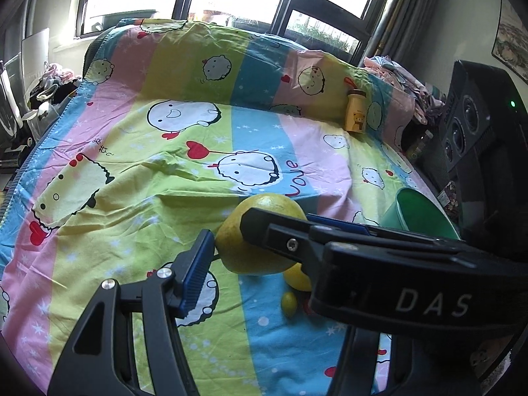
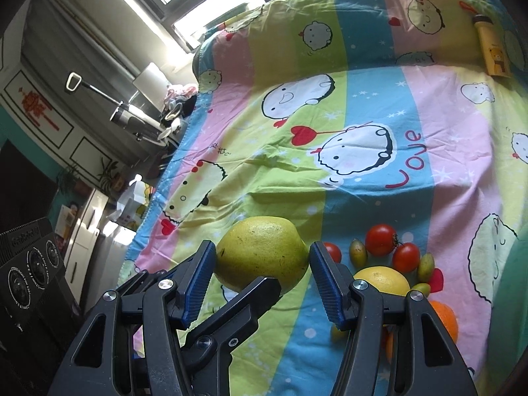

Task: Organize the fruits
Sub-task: 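Carry the pear in the right gripper over the green basin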

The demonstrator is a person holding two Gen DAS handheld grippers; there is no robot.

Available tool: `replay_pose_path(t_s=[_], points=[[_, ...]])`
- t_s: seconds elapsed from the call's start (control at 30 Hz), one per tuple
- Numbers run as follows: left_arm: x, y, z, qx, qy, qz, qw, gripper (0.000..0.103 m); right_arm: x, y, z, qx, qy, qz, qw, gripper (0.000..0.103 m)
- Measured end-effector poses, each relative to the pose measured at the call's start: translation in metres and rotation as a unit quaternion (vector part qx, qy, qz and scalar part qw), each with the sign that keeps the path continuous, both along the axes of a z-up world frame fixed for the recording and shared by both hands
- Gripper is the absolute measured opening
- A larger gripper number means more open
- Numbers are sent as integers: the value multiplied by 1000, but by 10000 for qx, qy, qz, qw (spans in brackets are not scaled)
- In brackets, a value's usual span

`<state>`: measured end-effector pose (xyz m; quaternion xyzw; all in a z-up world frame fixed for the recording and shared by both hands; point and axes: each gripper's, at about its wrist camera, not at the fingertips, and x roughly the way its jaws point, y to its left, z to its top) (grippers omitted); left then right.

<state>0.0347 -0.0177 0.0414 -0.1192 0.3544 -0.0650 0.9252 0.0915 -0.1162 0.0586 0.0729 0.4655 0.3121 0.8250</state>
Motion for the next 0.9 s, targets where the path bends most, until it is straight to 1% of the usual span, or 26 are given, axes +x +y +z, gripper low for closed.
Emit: replay_pose_path(t_s=[0.2,0.33,0.43,0.5,0.63,0.8,0.9], points=[[-10,-29,17,154,-294,-334,9989,59,-16,-29,18,133,-286,-285,9991,61],[-13,-50,27,234,-491,-613,9966,59,-27,-55,30,240,-545,-539,9968,61],[-14,-65,34,358,-658,-733,9945,59,-29,-72,37,374,-628,-663,9951,61],[-13,-74,38,365,-745,-829,9931,59,-29,-82,41,465,-690,-748,9937,61],[-8,-92,41,346,-813,-1012,9909,59,-32,-101,47,487,-837,-967,9906,61],[-1,-117,42,321,-834,-1287,9877,59,-32,-128,48,552,-857,-1267,9867,61],[2,-134,42,343,-863,-1513,9841,59,-36,-147,49,575,-908,-1470,9833,61]])
